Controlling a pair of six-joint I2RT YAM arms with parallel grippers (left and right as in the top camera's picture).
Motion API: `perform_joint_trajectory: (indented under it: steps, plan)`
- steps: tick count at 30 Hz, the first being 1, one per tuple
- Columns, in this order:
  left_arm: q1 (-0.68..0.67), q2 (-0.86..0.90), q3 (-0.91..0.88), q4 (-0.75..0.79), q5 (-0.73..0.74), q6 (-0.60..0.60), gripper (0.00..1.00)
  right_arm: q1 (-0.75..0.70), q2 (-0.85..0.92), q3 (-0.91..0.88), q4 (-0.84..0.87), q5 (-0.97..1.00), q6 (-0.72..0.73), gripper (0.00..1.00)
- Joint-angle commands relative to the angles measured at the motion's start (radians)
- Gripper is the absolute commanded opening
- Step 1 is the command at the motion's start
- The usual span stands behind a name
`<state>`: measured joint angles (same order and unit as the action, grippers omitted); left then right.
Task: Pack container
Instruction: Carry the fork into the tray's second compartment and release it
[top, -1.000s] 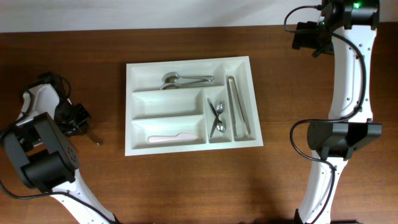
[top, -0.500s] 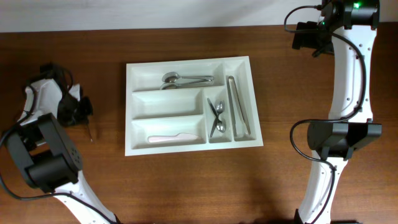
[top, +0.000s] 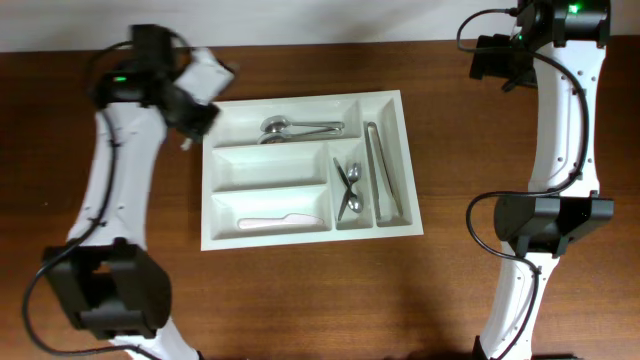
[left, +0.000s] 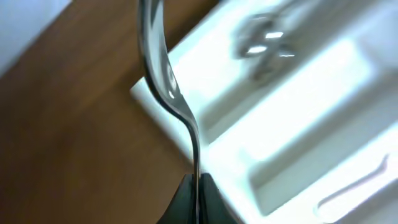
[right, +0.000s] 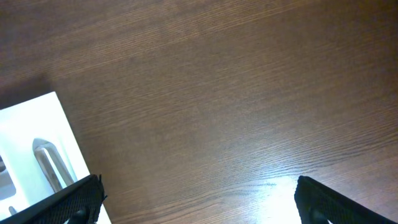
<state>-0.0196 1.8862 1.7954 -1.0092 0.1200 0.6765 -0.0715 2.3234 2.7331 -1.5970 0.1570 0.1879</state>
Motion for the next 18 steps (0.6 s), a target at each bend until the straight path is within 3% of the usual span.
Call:
perform_joint_trajectory:
  steps: [1, 6, 18]
  plan:
    - [-0.085, 0.016, -0.007, 0.000, 0.088, 0.307, 0.02, -0.002, -0.032, 0.019, 0.000, 0.013, 0.012, 0.99]
    - [-0.155, 0.043, -0.030, -0.001, 0.105, 0.454, 0.02, -0.002, -0.032, 0.019, 0.000, 0.013, 0.012, 0.99]
    - [-0.192, 0.244, -0.030, -0.016, 0.105, 0.466, 0.02, -0.002, -0.032, 0.019, 0.000, 0.013, 0.012, 0.99]
